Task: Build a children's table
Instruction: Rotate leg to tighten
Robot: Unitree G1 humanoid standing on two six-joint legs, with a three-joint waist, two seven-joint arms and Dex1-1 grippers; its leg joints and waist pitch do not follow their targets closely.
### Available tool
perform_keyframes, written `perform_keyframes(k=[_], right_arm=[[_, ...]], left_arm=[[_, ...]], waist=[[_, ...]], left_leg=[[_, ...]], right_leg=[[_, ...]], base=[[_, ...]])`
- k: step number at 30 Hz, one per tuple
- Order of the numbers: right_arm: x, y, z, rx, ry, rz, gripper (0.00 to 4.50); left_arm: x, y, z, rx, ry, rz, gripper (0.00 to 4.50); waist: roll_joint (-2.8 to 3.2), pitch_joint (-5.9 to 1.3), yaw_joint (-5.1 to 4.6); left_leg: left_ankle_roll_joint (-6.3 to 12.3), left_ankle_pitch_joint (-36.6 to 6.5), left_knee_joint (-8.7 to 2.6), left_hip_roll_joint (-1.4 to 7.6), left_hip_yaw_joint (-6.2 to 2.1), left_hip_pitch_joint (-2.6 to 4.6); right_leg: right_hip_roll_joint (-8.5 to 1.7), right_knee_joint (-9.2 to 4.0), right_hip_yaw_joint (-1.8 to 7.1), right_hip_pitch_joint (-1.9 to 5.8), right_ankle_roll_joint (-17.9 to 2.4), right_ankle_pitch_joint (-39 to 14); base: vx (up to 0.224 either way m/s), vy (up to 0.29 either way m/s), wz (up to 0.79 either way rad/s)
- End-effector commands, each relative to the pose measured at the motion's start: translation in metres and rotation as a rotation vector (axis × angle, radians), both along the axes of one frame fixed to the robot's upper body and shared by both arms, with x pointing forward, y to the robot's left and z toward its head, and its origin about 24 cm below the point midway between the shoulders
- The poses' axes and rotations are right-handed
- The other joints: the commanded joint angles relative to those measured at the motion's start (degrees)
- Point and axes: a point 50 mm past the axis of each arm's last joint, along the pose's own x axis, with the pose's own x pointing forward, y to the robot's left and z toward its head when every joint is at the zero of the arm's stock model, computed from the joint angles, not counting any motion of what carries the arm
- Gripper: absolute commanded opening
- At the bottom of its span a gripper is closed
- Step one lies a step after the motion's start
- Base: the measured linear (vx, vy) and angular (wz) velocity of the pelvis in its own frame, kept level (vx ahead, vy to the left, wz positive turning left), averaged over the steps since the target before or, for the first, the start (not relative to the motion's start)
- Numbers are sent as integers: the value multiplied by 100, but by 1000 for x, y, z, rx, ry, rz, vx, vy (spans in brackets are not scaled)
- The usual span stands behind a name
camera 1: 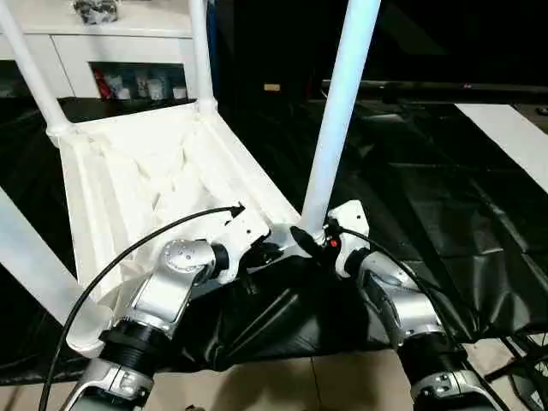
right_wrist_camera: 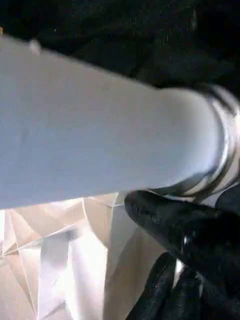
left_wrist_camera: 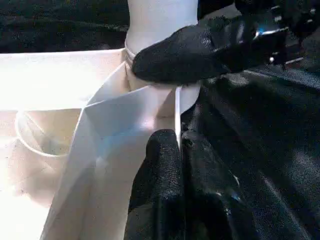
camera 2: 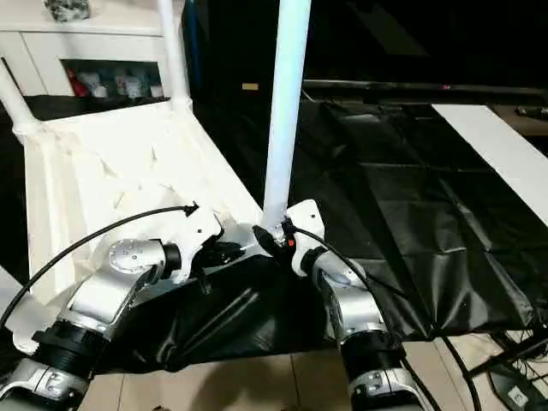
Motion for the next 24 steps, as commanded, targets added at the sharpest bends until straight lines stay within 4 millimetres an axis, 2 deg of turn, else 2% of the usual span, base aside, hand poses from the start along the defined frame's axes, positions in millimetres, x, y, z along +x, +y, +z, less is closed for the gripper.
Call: perform_keyframes(k=[1,3,5,6,8,10,11,12,14,15,17,18,20,21,22,24], right_arm=[[-6,30,6,18,-5,171,363],[-4,23,9,-5,-25,192,376],[-4,15,12,-16,-31,260,382],[-4,6,14,-34,-37,334,382],[-6,-1,17,-58,-46,414,382],[-8,-6,19,-71,-47,489,382],[-12,-10,21,-86,-47,566,382],[-14,-12,21,-92,-43,604,382],[-20,-17,21,-109,-19,719,382],[-22,-19,22,-114,-10,753,382],[-25,-22,22,-116,11,816,382],[-26,-22,22,-117,18,840,382],[-28,-23,22,-110,34,891,358],[-29,-24,22,-104,43,918,350],[-30,-23,22,-101,50,940,338],[-31,-23,21,-98,61,960,326]], left_arm=[[-10,-35,8,-70,-10,-173,0],[-10,-31,8,-62,-2,-185,0],[-11,-27,8,-55,9,-211,0],[-12,-23,8,-57,21,-246,0],[-14,-20,9,-60,31,-281,0],[-15,-19,10,-61,38,-310,0],[-16,-16,11,-64,46,-338,0],[-16,-15,11,-61,49,-348,0],[-16,-10,12,-55,61,-376,0],[-16,-8,12,-55,67,-386,0],[-17,-4,13,-51,81,-408,0],[-17,-2,13,-50,87,-415,0],[-16,1,13,-49,98,-428,0],[-16,3,13,-47,104,-433,0],[-16,4,14,-47,110,-437,0],[-16,5,14,-45,114,-441,0]], waist=[[47,-283,34],[69,-296,61],[61,-315,98],[46,-330,131],[43,-348,134],[47,-378,162],[37,-375,164],[18,-372,193],[25,-353,233],[17,-333,261],[21,-314,263],[-22,-317,265],[0,-307,279],[-29,-308,285],[-98,-307,281],[-84,-304,302]], left_leg=[[15,-2145,-456,151,-72,32],[37,-1947,-450,161,-55,22],[95,-1776,-429,163,-30,28],[171,-1536,-403,159,-3,24],[234,-1311,-389,152,-7,-15],[390,-867,-339,156,16,-15],[436,-814,-334,154,20,-21],[511,-797,-332,158,21,-15],[523,-907,-336,172,30,8],[462,-1099,-356,184,32,23],[351,-1304,-376,196,32,39],[336,-1349,-373,194,38,38],[284,-1426,-388,209,34,43],[272,-1420,-384,205,31,39],[286,-1405,-379,201,42,32],[284,-1334,-377,199,31,17]], right_leg=[[-354,-532,248,161,-732,-2409],[-350,-497,263,175,-818,-2065],[-337,-456,271,193,-931,-1717],[-333,-406,277,212,-1082,-1277],[-335,-360,268,266,-1154,-987],[-316,-270,266,284,-1362,-217],[-314,-262,264,289,-1401,-124],[-319,-260,255,299,-1433,-142],[-327,-286,258,278,-1439,-375],[-335,-325,256,275,-1371,-786],[-339,-360,258,253,-1298,-1137],[-338,-370,255,257,-1264,-1251],[-347,-381,261,237,-1195,-1462],[-357,-382,260,241,-1169,-1532],[-354,-388,260,239,-1146,-1577],[-375,-379,266,236,-1099,-1697]], base=[[0,0,0],[0,0,0],[0,0,0],[52,-13,5],[51,-14,4],[0,0,0],[0,0,0],[0,0,0],[0,0,0],[0,0,0],[0,0,0],[0,0,0],[0,0,0],[0,0,0],[0,0,0],[0,0,0]])
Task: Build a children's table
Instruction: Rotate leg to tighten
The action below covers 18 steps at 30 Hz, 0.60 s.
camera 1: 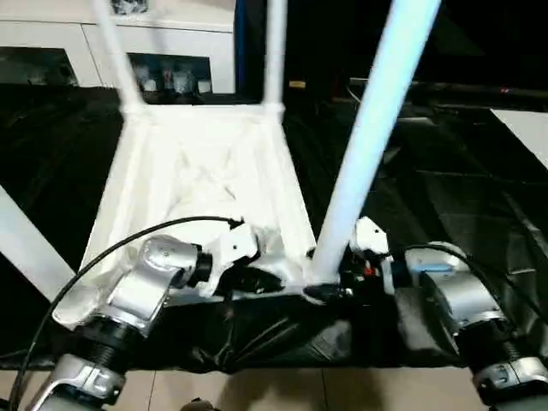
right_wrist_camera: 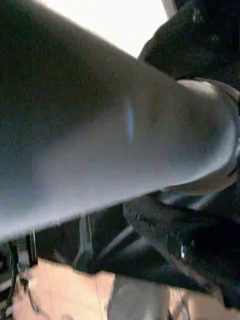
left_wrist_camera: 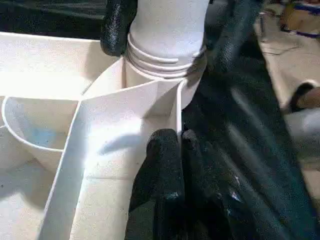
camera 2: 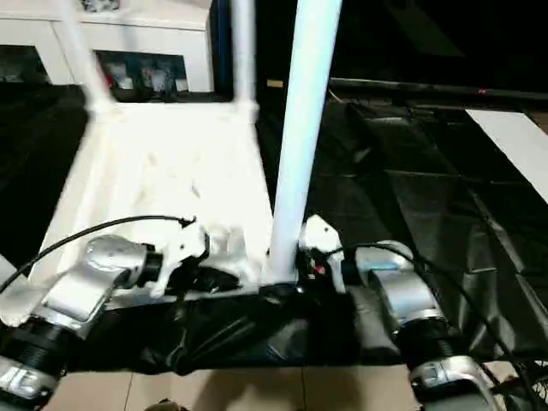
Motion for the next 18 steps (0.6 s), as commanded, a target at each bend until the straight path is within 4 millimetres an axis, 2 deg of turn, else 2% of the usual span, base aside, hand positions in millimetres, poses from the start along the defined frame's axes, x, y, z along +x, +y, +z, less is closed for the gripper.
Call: perform_keyframes(k=[1,2,5,6,14,15,16,17,18], right_arm=[[-7,24,0,21,28,167,326],[-7,24,0,20,29,170,305],[-9,26,-3,12,36,193,292],[-9,26,-3,10,38,199,273],[-10,31,-5,48,51,162,261],[-5,37,-10,65,53,27,261],[-1,39,-14,65,53,-63,261],[2,41,-18,63,55,-158,260],[2,41,-18,63,55,-159,260]], left_arm=[[2,-16,8,-26,-29,-63,0],[2,-16,8,-26,-29,-64,0],[2,-13,9,-21,-28,-71,0],[2,-12,9,-21,-27,-72,0],[4,-13,8,-28,-32,-32,0],[8,-16,8,-32,-56,53,0],[10,-18,7,-27,-70,104,0],[12,-21,6,-23,-79,152,0],[12,-21,6,-23,-79,152,0]], waist=[[-60,-318,8],[-53,-320,6],[-62,-325,10],[-68,-327,9],[-78,-335,16],[-43,-325,13],[-42,-313,-4],[-53,-292,-31],[-61,-299,-43]], left_leg=[[278,-1315,-365,173,-23,40],[274,-1289,-367,171,-27,36],[265,-1235,-366,173,-29,41],[265,-1195,-368,174,-30,36],[292,-1111,-355,165,-23,31],[254,-1155,-367,169,-26,42],[206,-1188,-378,167,-29,37],[95,-1400,-398,157,-41,47],[4,-1554,-398,148,-61,66]], right_leg=[[-372,-418,253,244,-1036,-1798],[-376,-417,253,244,-1020,-1819],[-372,-409,251,240,-1022,-1761],[-369,-397,250,242,-1035,-1682],[-362,-375,246,254,-1101,-1486],[-365,-385,254,239,-1089,-1567],[-360,-395,256,232,-1073,-1625],[-362,-434,246,224,-985,-1984],[-383,-464,234,226,-866,-2344]], base=[[0,0,0],[0,0,0],[0,0,0],[0,0,0],[0,0,0],[0,0,0],[0,0,0],[0,0,0],[0,0,0]])
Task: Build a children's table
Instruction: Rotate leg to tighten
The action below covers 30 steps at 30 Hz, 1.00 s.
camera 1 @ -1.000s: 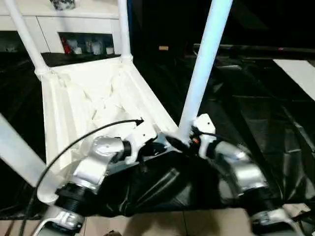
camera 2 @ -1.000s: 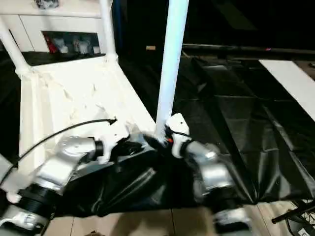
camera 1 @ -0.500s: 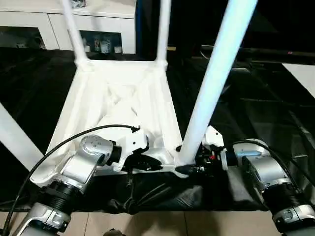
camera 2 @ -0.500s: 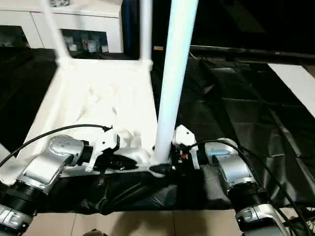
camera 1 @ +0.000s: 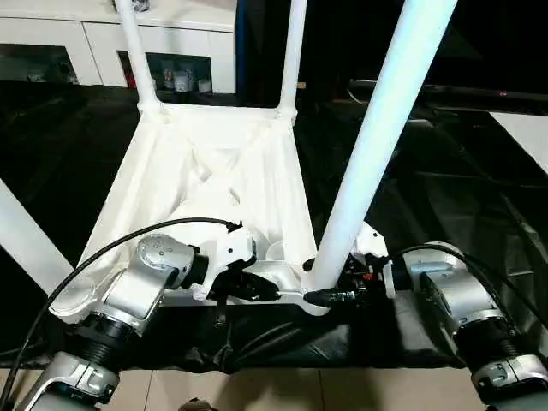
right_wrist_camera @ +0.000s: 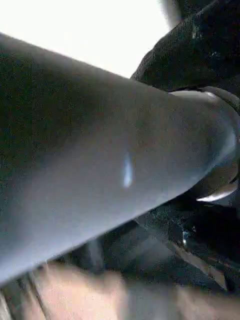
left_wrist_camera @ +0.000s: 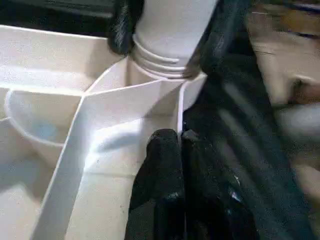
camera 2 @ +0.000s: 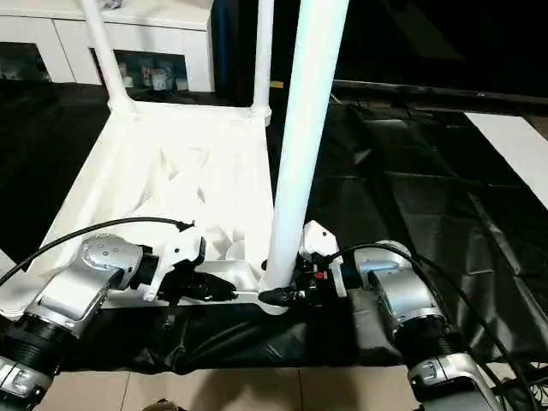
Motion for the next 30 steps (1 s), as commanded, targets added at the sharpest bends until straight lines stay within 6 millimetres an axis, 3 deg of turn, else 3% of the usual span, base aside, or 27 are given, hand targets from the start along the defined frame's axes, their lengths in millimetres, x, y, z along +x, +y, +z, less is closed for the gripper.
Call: perform_keyframes(k=[1,3,6,9,10,11,12,13,14,15,17,19,21,22,24,26,27,29,30], right_arm=[[-7,29,-10,10,37,42,259],[-1,35,-15,10,36,-145,259],[2,43,-19,13,43,-312,259],[3,57,-18,36,28,-450,259],[3,57,-17,38,24,-451,259],[2,59,-15,44,5,-454,259],[2,59,-15,44,5,-454,259],[2,61,-12,49,-11,-453,315],[2,61,-12,49,-11,-453,315],[3,60,-7,69,-13,-458,329],[3,57,-5,73,-9,-465,352],[6,51,-2,39,-51,-471,364],[6,48,-1,31,-63,-451,373],[5,45,0,29,-72,-416,373],[5,40,1,19,-89,-355,373],[5,35,1,1,-103,-312,373],[4,32,1,-5,-107,-261,373],[2,29,2,-2,-99,-189,373],[-1,27,3,6,-92,-121,373]], left_arm=[[5,-25,6,-47,-52,27,0],[3,-36,6,-59,-55,91,0],[0,-48,5,-78,-52,141,0],[-6,-63,3,-109,-38,159,0],[-6,-64,3,-110,-38,158,0],[-7,-66,3,-116,-35,153,0],[-7,-66,3,-116,-35,153,0],[-8,-68,2,-120,-33,148,0],[-8,-68,2,-120,-33,148,0],[-8,-68,2,-109,-43,125,0],[-7,-65,2,-99,-45,118,0],[-5,-60,2,-84,-52,116,0],[-5,-57,2,-75,-60,102,0],[-5,-54,2,-74,-59,85,0],[-5,-51,3,-80,-56,55,0],[-5,-48,5,-89,-52,40,0],[-6,-47,7,-98,-50,21,0],[-6,-44,9,-109,-39,-1,0],[-7,-42,10,-110,-37,-27,0]], waist=[[-5,-278,-6],[9,-272,-46],[16,-275,-110],[30,-287,-152],[28,-290,-154],[75,-285,-150],[47,-299,-162],[52,-302,-162],[59,-299,-161],[109,-299,-155],[95,-301,-155],[140,-313,-139],[136,-320,-123],[102,-321,-123],[108,-322,-111],[102,-325,-103],[55,-332,-87],[69,-314,-72],[46,-303,-60]], left_leg=[[6,-1606,-403,137,-68,21],[-83,-1729,-427,153,-94,28],[-140,-1839,-436,133,-112,9],[-92,-1926,-420,122,-111,45],[-79,-1916,-422,123,-110,38],[-78,-1930,-428,121,-114,37],[-57,-1914,-426,122,-108,29],[-29,-1873,-431,121,-104,13],[-22,-1875,-431,122,-100,14],[-24,-1889,-433,121,-102,23],[-14,-1907,-434,120,-94,22],[-11,-1758,-432,128,-89,18],[-12,-1674,-421,127,-75,28],[17,-1575,-421,122,-73,-3],[89,-1445,-405,126,-60,-3],[111,-1400,-402,124,-59,-8],[155,-1335,-390,127,-58,-16],[215,-1318,-389,133,-51,-13],[223,-1338,-394,139,-50,-14]], right_leg=[[-385,-503,227,235,-811,-2497],[-386,-537,229,209,-631,-2776],[-374,-567,212,203,-556,-2894],[-357,-594,218,154,-534,-2838],[-355,-591,221,164,-540,-2786],[-351,-590,224,159,-548,-2749],[-333,-575,225,166,-570,-2570],[-324,-555,231,181,-608,-2398],[-322,-553,234,176,-626,-2352],[-321,-545,237,177,-659,-2266],[-310,-545,241,186,-687,-2150],[-315,-505,251,198,-798,-1830],[-310,-486,255,203,-874,-1620],[-310,-462,253,237,-906,-1480],[-319,-445,256,242,-968,-1297],[-324,-436,255,254,-1002,-1254],[-335,-419,249,272,-1026,-1231],[-340,-424,252,260,-1051,-1294],[-346,-435,254,253,-1036,-1386]], base=[[0,0,0],[0,0,0],[0,0,0],[0,0,0],[0,0,0],[0,0,0],[0,0,0],[0,0,0],[0,0,0],[0,0,0],[0,0,0],[0,0,0],[0,0,0],[0,0,0],[0,0,0],[0,0,0],[0,0,0],[0,0,0],[0,0,0]])
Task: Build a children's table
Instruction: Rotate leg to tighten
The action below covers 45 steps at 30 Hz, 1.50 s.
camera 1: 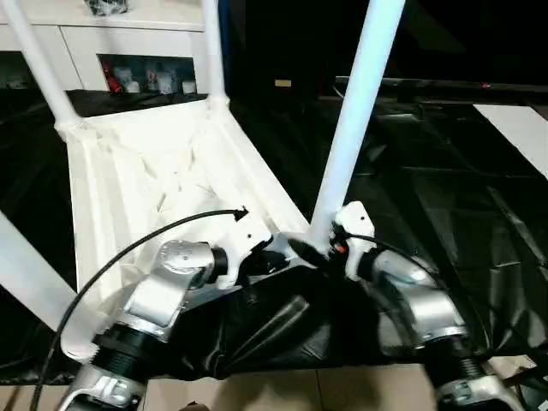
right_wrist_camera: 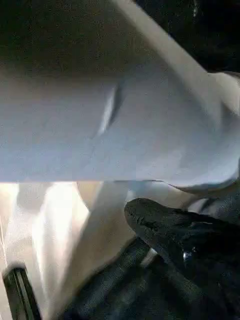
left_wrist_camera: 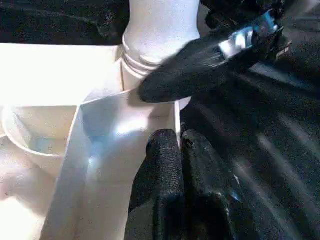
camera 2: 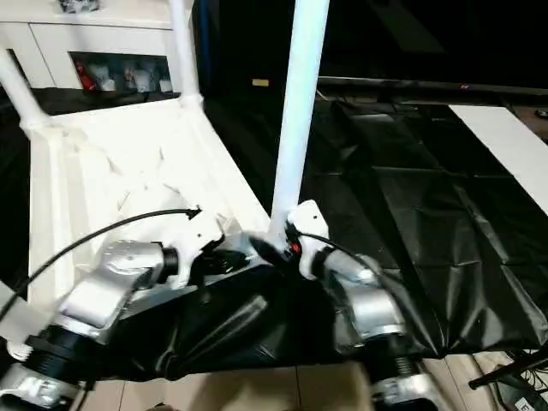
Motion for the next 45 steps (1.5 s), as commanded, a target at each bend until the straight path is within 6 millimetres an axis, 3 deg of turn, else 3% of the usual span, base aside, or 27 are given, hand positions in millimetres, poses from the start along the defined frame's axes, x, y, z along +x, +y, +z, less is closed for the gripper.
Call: perform_keyframes(k=[1,2,4,6,11,12,14,15,16,19,22,27,31,32,33,35,37,39,40,41,42,43,44,45], right_arm=[[-9,15,5,18,21,264,373],[-10,14,5,17,24,284,373],[-15,10,5,2,49,401,373],[-18,6,5,-13,67,471,373],[-25,3,7,4,122,608,348],[-29,3,5,-5,144,656,328],[-30,4,5,-11,147,670,309],[-31,4,5,-17,148,679,306],[-31,5,4,-18,152,681,299],[-31,6,-1,-46,158,679,277],[-30,10,-3,-38,158,670,261],[-31,15,-5,-22,161,657,257],[-28,22,-10,14,133,504,257],[-23,24,-13,35,127,372,256],[-16,27,-15,68,127,216,256],[-12,33,-17,99,139,97,256],[-10,40,-17,108,145,17,254],[-10,47,-17,109,141,-38,254],[-11,51,-15,111,134,-57,254],[-11,53,-14,114,130,-65,254],[-14,57,-11,141,122,-47,254],[-15,59,-10,149,119,-40,254],[-15,59,-9,129,96,-48,310],[-14,57,-7,140,104,-54,324]], left_arm=[[-7,-17,11,-69,-3,-191,0],[-8,-16,11,-68,-1,-199,0],[-8,-11,11,-58,8,-230,0],[-7,-8,10,-43,13,-245,0],[-4,-3,10,-17,24,-288,0],[-2,-1,10,-14,24,-296,0],[-2,0,11,-15,25,-297,0],[-1,0,11,-16,25,-299,0],[0,1,10,-16,27,-300,0],[3,0,11,-19,29,-295,0],[5,1,12,-32,29,-285,0],[4,5,9,-25,30,-265,0],[5,0,8,-58,19,-191,0],[7,-4,8,-67,3,-138,0],[7,-10,7,-76,-10,-91,0],[6,-15,7,-83,-18,-58,0],[4,-23,6,-90,-22,-34,0],[3,-33,6,-95,-25,-21,0],[0,-40,6,-106,-20,-35,0],[-1,-44,5,-114,-17,-46,0],[-3,-50,5,-124,-14,-51,0],[-3,-51,5,-126,-14,-51,0],[-4,-52,6,-128,-14,-55,0],[-4,-50,5,-129,-16,-54,0]], waist=[[1,-313,37],[54,-309,49],[24,-307,88],[30,-307,121],[25,-319,184],[101,-319,222],[57,-319,215],[109,-323,232],[81,-328,225],[77,-325,234],[94,-316,227],[114,-322,217],[103,-302,213],[34,-292,208],[83,-270,192],[66,-266,142],[132,-263,45],[98,-263,22],[58,-273,25],[78,-275,41],[15,-272,31],[64,-264,47],[63,-271,42],[8,-275,21]], left_leg=[[254,-1383,-370,149,-21,11],[253,-1393,-373,149,-25,16],[279,-1421,-368,156,-14,31],[287,-1381,-357,165,4,66],[271,-1307,-355,167,7,54],[239,-1352,-350,180,20,95],[224,-1353,-348,175,22,65],[199,-1355,-357,172,10,55],[176,-1386,-355,175,12,60],[154,-1438,-358,162,4,50],[119,-1524,-367,160,-8,46],[95,-1567,-374,166,-17,53],[55,-1670,-383,159,-23,57],[46,-1718,-389,158,-23,64],[-20,-1841,-407,158,-42,67],[-134,-2017,-414,139,-76,90],[-191,-2117,-443,132,-125,30],[-165,-2222,-424,106,-122,55],[-96,-2141,-398,102,-98,94],[-77,-2079,-401,102,-97,92],[-22,-1979,-418,116,-88,58],[-14,-1991,-432,125,-95,51],[-9,-2003,-431,129,-94,53],[1,-1971,-434,128,-85,35]], right_leg=[[-356,-419,258,279,-1015,-1490],[-352,-414,261,273,-1021,-1493],[-342,-419,263,264,-1053,-1467],[-341,-415,271,236,-1112,-1384],[-342,-388,266,266,-1155,-1326],[-339,-391,272,237,-1192,-1279],[-335,-380,267,266,-1214,-1240],[-346,-379,265,273,-1196,-1294],[-347,-387,264,274,-1179,-1331],[-352,-402,258,278,-1136,-1494],[-363,-429,256,276,-1063,-1774],[-350,-425,254,270,-1067,-1750],[-364,-447,258,251,-1007,-2001],[-367,-470,253,238,-968,-2145],[-377,-484,254,218,-899,-2444],[-394,-549,221,204,-687,-3008],[-385,-563,198,231,-515,-3164],[-385,-636,177,202,-386,-3421],[-390,-664,201,164,-373,-3386],[-389,-648,211,165,-390,-3298],[-372,-631,219,176,-403,-3154],[-374,-617,217,177,-410,-3099],[-372,-613,217,174,-414,-3059],[-358,-607,221,181,-421,-2957]], base=[[0,0,0],[0,0,0],[0,0,0],[0,0,0],[0,0,0],[0,0,0],[0,0,0],[0,0,0],[0,0,0],[0,0,0],[0,0,0],[0,0,0],[0,0,0],[0,0,0],[0,0,0],[0,0,0],[0,0,0],[0,0,0],[0,0,0],[0,0,0],[0,0,0],[0,0,0],[0,0,0],[0,0,0]])
